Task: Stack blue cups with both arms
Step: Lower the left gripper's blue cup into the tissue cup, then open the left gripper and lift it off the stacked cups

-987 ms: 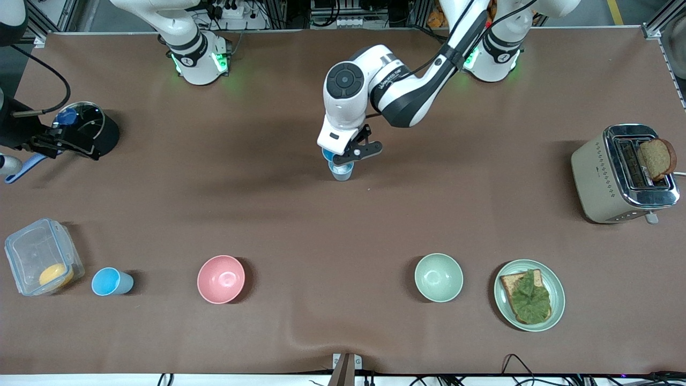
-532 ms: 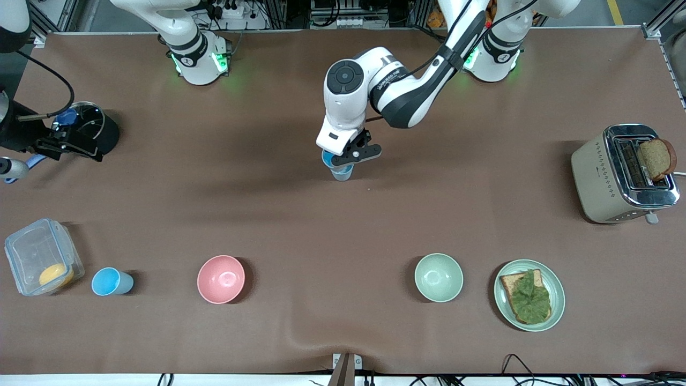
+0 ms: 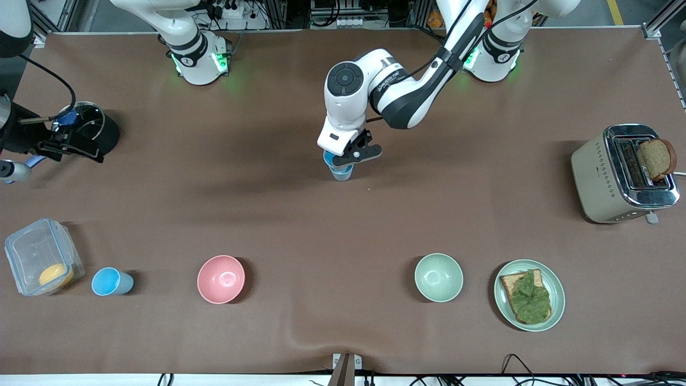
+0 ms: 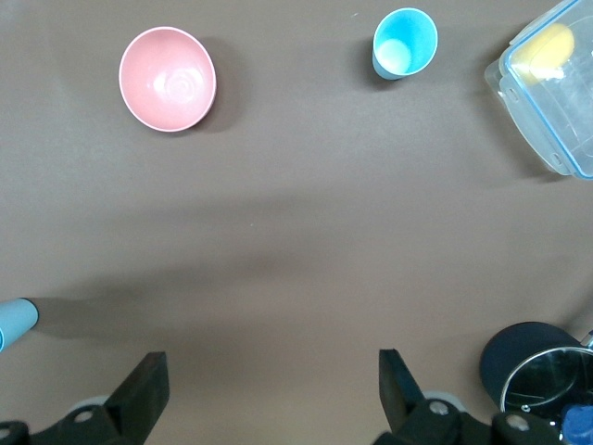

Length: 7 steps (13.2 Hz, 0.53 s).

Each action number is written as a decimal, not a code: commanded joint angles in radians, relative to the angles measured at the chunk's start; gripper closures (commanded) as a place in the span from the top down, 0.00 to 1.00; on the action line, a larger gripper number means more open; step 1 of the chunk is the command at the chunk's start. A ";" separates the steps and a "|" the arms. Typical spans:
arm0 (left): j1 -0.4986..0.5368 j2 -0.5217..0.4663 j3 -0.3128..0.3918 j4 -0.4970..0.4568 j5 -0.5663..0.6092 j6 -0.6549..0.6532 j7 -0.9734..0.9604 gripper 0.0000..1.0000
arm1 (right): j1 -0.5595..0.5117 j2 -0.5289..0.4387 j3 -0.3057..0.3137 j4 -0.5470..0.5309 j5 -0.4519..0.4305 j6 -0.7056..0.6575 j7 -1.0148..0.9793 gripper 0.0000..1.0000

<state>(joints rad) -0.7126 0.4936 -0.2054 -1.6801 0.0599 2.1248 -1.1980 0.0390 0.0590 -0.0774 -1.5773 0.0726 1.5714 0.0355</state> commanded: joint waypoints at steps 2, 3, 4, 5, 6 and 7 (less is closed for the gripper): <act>-0.004 -0.029 0.001 -0.030 0.024 0.017 -0.008 0.99 | -0.019 0.012 0.008 0.022 -0.011 -0.016 -0.013 1.00; -0.004 -0.029 0.001 -0.026 0.023 0.017 -0.012 1.00 | -0.019 0.013 0.008 0.022 -0.011 -0.016 -0.013 1.00; -0.002 -0.032 0.001 -0.024 0.023 0.017 -0.021 1.00 | -0.019 0.013 0.008 0.022 -0.013 -0.016 -0.013 1.00; -0.001 -0.038 0.001 -0.024 0.023 0.017 -0.022 1.00 | -0.021 0.013 0.008 0.023 -0.014 -0.016 -0.013 1.00; 0.005 -0.052 0.003 -0.024 0.023 0.014 -0.025 1.00 | -0.024 0.015 0.008 0.023 -0.014 -0.016 -0.011 1.00; 0.013 -0.081 0.004 -0.024 0.021 0.008 -0.028 1.00 | -0.027 0.015 0.008 0.023 -0.014 -0.016 -0.011 1.00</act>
<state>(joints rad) -0.7094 0.4775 -0.2040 -1.6812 0.0599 2.1347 -1.1984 0.0367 0.0622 -0.0809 -1.5773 0.0699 1.5714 0.0354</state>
